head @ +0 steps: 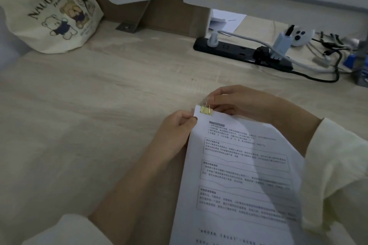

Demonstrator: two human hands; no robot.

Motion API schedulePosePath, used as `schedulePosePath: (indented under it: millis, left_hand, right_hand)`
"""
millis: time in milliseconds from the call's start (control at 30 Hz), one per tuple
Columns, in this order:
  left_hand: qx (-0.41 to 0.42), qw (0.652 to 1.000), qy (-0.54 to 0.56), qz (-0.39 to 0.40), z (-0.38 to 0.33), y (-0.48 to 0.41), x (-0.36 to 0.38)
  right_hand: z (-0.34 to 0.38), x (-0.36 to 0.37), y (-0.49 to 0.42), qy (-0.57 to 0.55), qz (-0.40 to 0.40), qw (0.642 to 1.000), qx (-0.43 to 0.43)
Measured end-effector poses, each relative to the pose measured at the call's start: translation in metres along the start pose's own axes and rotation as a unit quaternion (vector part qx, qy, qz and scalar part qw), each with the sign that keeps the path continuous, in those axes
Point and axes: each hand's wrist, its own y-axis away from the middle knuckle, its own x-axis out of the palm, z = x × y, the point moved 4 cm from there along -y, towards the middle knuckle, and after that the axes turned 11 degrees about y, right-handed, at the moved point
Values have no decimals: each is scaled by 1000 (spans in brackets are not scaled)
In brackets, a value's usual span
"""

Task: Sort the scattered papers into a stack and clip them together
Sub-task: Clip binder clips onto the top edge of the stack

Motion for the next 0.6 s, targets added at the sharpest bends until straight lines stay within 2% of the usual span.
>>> schedulePosePath:
  millis: [267,433,600]
  left_hand:
    - [127,988,28,-87,6,15,7]
    - [160,985,-1,-61,8,26,15]
    - [167,983,-11,-72,10,27,15]
  right_hand:
    - [-2,-3,-6,-48,50,997,36]
    - [-3,-2,-5,-43,43,998,36]
    - [-2,0,-6,-36,34,998,28]
